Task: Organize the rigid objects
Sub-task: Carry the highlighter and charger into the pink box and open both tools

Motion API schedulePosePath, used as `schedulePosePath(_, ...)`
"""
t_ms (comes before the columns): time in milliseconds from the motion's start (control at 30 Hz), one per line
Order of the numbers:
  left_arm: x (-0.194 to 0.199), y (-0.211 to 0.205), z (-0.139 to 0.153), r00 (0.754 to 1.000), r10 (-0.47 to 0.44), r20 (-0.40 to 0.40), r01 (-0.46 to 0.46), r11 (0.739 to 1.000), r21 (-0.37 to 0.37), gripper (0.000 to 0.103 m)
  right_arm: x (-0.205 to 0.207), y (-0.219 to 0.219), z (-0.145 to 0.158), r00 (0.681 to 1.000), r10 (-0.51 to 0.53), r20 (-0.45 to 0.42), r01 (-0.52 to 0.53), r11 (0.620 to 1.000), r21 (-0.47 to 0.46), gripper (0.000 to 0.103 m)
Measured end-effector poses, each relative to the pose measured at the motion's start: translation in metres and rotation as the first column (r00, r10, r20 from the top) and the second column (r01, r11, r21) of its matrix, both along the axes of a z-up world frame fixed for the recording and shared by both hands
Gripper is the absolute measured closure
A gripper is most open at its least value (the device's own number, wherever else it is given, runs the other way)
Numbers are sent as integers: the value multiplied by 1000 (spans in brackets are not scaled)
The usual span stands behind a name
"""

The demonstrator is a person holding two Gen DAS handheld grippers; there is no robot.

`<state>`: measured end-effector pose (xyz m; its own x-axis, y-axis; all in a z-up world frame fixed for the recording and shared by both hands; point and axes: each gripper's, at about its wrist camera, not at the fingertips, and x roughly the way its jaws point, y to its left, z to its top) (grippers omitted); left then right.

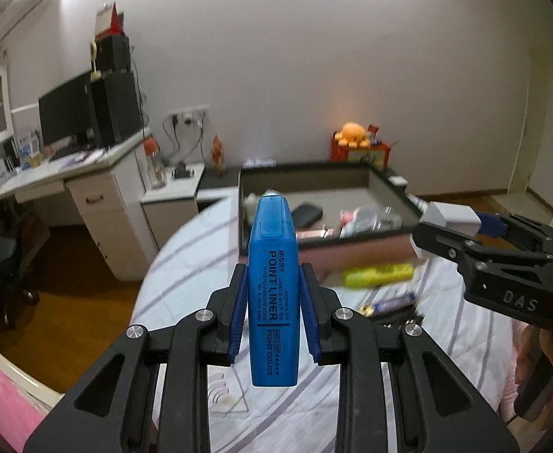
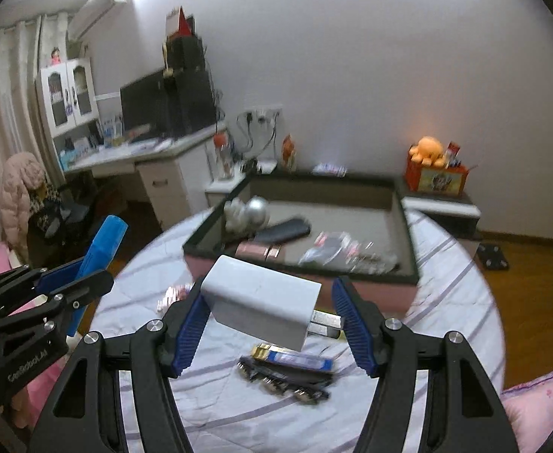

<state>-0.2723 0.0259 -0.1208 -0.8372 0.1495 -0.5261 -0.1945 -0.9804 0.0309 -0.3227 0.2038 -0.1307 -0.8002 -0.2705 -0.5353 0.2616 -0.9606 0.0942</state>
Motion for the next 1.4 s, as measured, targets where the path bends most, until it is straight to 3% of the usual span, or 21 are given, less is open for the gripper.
schedulePosePath(333,5,20,52,992,-7,-127,5,1000,-13,76,14,22,44,993,-13,-120,13,1000,-3,36)
schedulePosePath(700,-23,40,61,990,-18,-141,9,998,-65,76,-14,27,48,991,-6,-130,7,1000,11,36)
schedulePosePath(967,-88,53,41,997,-52,-53,47,994,-95,76,-70,29,28,998,16,-62,-14,999,32,36)
schedulePosePath(1233,-173,62,-22,987,-77,139,92,990,-106,76,-143,20,-20,996,42,75,-47,997,64,36)
schedulePosePath(1400,-198,62,-53,975,-61,212,86,991,-107,76,-170,20,-50,988,54,145,-64,995,72,36)
